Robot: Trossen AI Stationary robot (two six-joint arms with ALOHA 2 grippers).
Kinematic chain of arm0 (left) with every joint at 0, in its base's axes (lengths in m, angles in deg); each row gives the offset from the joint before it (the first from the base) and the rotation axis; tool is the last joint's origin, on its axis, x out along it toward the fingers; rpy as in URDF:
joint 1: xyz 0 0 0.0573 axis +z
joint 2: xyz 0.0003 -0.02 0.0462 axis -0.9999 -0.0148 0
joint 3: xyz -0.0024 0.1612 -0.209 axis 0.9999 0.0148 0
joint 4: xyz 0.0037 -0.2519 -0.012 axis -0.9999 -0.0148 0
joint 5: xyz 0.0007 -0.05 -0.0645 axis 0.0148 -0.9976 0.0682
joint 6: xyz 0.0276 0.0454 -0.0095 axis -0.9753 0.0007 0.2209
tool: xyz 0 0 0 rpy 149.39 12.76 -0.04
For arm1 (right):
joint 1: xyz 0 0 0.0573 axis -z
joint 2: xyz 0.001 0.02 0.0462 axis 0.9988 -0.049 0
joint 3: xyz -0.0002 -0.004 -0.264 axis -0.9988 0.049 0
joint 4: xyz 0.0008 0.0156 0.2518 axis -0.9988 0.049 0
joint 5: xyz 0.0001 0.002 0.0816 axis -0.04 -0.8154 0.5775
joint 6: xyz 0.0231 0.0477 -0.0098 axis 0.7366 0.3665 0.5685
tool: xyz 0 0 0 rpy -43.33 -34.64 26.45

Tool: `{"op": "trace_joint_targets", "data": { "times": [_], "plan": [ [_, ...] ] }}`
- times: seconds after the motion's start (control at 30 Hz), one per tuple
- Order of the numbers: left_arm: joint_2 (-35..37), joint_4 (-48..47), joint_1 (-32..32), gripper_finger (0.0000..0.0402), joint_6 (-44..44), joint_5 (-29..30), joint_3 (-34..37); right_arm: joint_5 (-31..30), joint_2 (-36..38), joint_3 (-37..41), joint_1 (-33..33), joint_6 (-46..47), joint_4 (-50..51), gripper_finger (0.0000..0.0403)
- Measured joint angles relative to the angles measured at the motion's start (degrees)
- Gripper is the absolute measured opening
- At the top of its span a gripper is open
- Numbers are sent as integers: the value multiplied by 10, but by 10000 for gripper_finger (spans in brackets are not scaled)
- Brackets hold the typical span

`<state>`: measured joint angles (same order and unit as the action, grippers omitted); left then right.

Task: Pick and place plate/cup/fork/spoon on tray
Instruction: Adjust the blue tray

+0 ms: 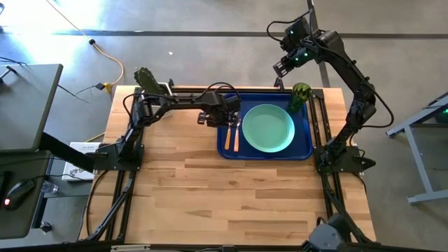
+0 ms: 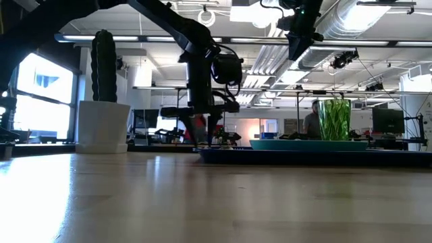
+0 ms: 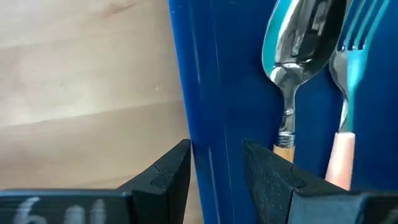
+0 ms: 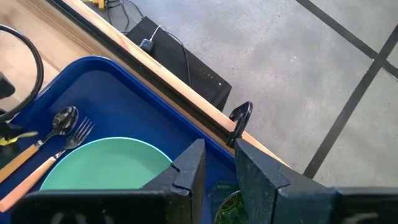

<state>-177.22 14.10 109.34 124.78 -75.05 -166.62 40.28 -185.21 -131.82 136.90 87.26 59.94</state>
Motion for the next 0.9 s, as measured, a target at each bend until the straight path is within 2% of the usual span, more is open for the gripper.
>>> {"op": "trace_joint_targets", "data": {
  "times": [0.57,0.9],
  "plan": [
    [-4,18,5,127,0,14,34,0,0,0,0,0,1,80],
    [-4,-10,7,70,3,27,34,0,0,0,0,0,1,80]
  ]
}}
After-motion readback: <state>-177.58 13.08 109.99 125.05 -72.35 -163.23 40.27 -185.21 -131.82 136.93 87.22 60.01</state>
